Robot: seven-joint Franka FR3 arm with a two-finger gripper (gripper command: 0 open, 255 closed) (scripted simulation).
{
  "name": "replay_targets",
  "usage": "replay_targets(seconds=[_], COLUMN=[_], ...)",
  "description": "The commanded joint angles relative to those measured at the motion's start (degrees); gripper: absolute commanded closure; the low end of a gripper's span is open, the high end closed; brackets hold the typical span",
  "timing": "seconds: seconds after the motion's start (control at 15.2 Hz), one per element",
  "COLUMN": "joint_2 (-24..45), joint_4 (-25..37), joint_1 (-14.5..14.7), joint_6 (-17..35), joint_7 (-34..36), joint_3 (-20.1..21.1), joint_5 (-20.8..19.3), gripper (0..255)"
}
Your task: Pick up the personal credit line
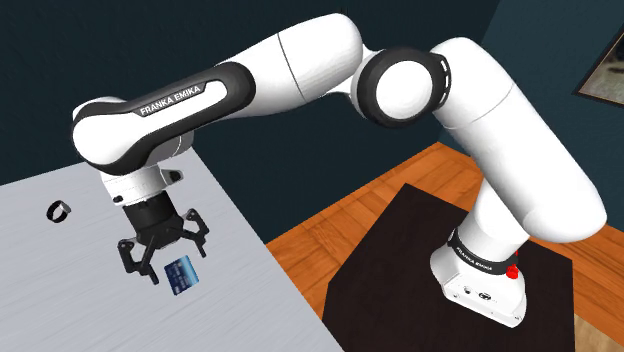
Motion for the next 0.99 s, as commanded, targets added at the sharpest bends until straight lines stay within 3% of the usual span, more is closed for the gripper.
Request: replay_targets(seconds=[0.0,0.53,0.59,0.92], joint_2=[4.1,6.8,6.7,6.7], joint_4=[5.2,5.0,4.9,4.8], joint_1=[1.2,1.6,1.6,1.6], joint_6=[-1.6,1.1,1.1,1.2], joint_7=[0.5,-0.4,-0.4,-0.4], joint_3=[-0.3,-0.8,-0.8,-0.8], joint_5=[-0.2,-0.7,-0.7,-0.7], gripper=[0,0,255,255])
